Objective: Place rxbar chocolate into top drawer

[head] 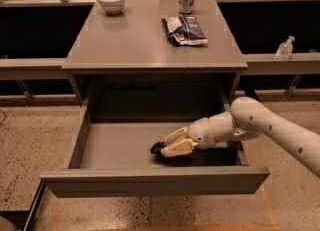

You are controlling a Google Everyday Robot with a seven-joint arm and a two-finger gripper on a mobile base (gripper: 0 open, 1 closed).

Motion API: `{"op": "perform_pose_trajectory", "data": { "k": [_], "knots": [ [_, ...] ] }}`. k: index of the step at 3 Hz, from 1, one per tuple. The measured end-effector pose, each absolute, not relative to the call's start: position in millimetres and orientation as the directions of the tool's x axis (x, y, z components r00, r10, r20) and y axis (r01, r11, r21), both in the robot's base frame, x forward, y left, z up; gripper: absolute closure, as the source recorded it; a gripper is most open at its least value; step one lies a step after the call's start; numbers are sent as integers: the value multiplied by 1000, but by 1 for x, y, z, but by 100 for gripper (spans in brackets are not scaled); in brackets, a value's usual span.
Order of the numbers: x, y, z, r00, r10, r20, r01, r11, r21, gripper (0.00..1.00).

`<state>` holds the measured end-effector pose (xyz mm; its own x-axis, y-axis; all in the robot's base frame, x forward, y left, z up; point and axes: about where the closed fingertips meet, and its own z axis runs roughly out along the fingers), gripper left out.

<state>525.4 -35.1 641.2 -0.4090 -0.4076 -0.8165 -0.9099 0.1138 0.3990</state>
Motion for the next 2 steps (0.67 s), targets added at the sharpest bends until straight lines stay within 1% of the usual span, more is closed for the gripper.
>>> {"op": "perform_pose_trajectory", "data": {
  "k": [1,2],
  "knots": [
    [527,-32,658,-365,-420,-831,-930,119,349,5],
    [533,-24,678,-345,-452,-823,-937,113,330,0]
  ]
}}
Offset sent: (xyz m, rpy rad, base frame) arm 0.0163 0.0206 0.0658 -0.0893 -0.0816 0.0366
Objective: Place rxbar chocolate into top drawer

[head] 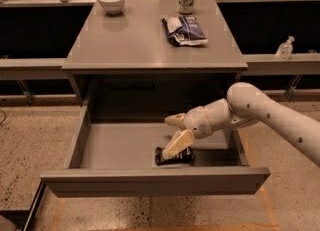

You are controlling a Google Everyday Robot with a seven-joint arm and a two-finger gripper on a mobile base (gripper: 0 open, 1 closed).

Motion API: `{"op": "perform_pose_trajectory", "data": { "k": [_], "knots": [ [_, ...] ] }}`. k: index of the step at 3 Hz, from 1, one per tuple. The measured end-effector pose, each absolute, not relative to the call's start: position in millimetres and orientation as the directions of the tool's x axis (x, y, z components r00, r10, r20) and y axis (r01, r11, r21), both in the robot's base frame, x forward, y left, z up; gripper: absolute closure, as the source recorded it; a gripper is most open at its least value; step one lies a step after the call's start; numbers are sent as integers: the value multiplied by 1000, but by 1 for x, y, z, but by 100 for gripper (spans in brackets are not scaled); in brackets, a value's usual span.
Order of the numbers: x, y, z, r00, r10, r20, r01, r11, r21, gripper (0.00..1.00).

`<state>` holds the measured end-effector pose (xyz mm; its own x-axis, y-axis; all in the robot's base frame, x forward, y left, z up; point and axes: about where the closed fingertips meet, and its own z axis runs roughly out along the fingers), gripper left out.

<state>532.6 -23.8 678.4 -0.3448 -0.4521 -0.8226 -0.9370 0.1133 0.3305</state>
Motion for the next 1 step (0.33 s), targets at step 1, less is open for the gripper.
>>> {"op": "perform_pose_trajectory", "data": {
  "k": [1],
  "knots": [
    [533,-22,681,-343,-456,-821,-937,112,330,0]
  ]
}}
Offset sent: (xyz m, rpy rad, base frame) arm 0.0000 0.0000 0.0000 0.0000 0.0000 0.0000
